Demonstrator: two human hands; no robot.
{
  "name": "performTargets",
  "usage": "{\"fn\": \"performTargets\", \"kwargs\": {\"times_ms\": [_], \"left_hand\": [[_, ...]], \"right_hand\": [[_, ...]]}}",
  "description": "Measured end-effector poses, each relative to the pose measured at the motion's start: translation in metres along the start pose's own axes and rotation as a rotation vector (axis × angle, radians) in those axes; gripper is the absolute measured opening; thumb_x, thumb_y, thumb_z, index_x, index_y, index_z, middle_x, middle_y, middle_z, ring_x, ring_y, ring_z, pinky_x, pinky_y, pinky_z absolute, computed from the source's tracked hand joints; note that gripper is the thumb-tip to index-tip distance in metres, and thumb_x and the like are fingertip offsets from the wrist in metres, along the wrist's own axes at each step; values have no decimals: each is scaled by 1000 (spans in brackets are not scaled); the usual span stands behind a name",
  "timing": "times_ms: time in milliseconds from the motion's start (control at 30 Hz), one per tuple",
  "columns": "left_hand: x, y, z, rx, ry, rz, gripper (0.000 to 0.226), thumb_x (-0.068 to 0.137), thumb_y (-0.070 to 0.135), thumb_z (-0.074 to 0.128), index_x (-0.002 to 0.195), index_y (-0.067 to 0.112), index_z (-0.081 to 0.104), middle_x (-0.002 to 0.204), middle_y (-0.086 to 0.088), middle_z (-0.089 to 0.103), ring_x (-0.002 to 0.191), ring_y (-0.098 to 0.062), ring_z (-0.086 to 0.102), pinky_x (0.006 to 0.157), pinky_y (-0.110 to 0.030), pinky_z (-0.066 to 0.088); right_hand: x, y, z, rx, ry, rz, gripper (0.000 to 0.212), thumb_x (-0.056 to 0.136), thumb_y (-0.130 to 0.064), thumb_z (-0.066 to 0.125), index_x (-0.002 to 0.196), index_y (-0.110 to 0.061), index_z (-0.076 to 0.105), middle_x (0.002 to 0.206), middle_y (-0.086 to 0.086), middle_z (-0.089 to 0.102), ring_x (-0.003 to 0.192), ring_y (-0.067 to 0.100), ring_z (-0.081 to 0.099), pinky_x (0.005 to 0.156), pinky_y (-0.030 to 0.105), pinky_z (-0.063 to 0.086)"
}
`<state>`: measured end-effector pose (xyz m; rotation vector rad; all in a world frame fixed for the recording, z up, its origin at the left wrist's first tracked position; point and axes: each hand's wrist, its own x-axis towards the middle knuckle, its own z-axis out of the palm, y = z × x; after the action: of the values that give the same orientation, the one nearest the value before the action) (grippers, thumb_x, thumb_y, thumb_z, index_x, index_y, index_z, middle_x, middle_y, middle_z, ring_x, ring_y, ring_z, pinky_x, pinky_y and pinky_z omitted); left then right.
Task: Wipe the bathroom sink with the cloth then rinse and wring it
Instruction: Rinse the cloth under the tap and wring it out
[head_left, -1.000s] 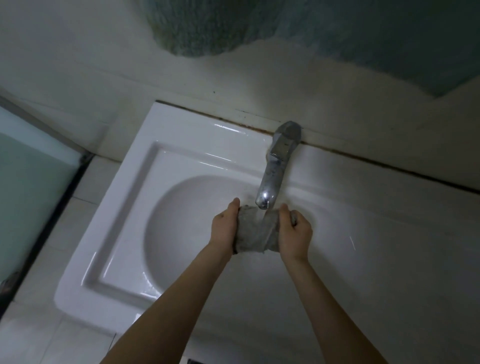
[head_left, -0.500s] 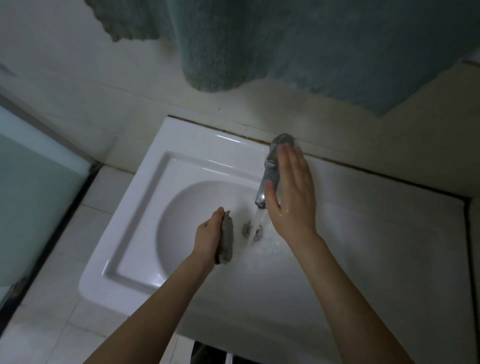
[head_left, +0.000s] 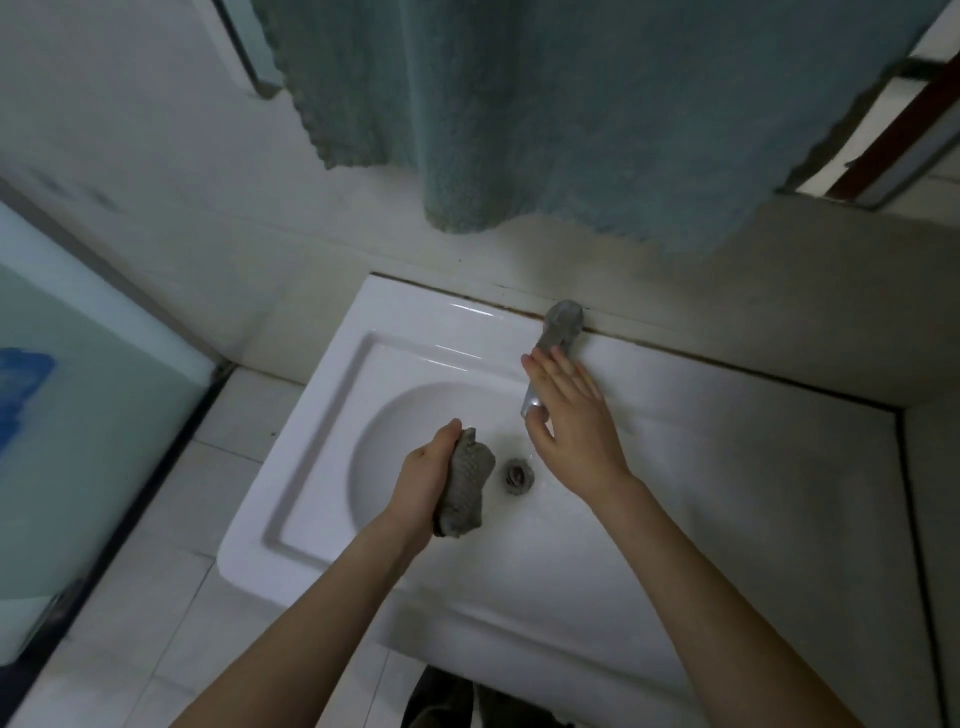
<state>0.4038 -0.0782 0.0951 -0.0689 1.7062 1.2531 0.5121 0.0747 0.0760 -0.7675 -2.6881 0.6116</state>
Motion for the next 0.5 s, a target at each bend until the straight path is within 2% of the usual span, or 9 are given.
{"fn": "performTargets", "kwargs": {"times_ms": [67,100,167,200,267,333,400,433,500], "left_hand": [[-18,10,3,40,-98,60,49,85,57,55,85,10,72,77,-13,71,72,-28,68,69,-37,53],[-27,15,5,68,-144,90,48,86,55,55,87,10,72,79,-13,72,73,-27,68,71,-36,53],[-45,26,11,119,-238,150,45,89,51,55,90,10,74,83,-13,74,76,-25,70,74,-35,55],[-55,33,14,138,-278,178,43,89,49,56,89,10,74,84,-13,74,76,-25,70,75,-35,55],[-72,45,22,196,-326,266,36,86,45,60,77,12,72,77,-7,71,71,-22,66,73,-32,52],[-84,52,30,291,-322,383,31,86,34,63,58,18,62,60,3,59,60,-12,56,63,-22,45],[-88,52,36,348,-246,497,40,84,22,65,49,19,47,52,8,44,52,-7,45,55,-18,38],[-86,50,38,352,-194,544,38,83,20,66,53,14,44,54,6,42,53,-7,43,55,-18,38],[-83,44,38,298,-105,607,25,81,18,67,70,5,48,66,2,50,61,-7,50,59,-16,42]], "right_hand": [[-23,-15,-7,190,24,74,39,99,-21,43,137,-18,50,139,2,54,128,16,48,109,37,40],[-36,-23,-8,350,24,170,31,99,-24,45,129,-21,56,130,1,60,120,14,54,103,37,46],[-53,-39,-9,823,-5,525,25,97,-38,48,116,-31,63,126,-1,63,117,15,57,97,38,51],[-57,-45,-11,1078,-60,746,28,94,-47,49,111,-33,66,125,2,64,117,21,59,94,42,52],[-63,-50,-15,1541,-250,1082,48,89,-60,48,110,-24,71,124,11,66,113,36,61,95,59,47],[-73,-58,-25,1807,-338,1133,56,89,-56,47,113,-13,72,123,20,65,111,47,61,95,71,40],[-77,-65,-37,1933,-306,1043,48,90,-40,43,110,-7,72,121,24,66,109,46,62,98,66,41],[-77,-68,-42,1932,-261,1017,46,89,-33,40,106,-6,74,118,24,67,107,42,64,99,61,44],[-79,-67,-42,1885,-164,1012,47,91,-30,36,99,-6,76,112,21,70,100,35,68,96,51,49]]}}
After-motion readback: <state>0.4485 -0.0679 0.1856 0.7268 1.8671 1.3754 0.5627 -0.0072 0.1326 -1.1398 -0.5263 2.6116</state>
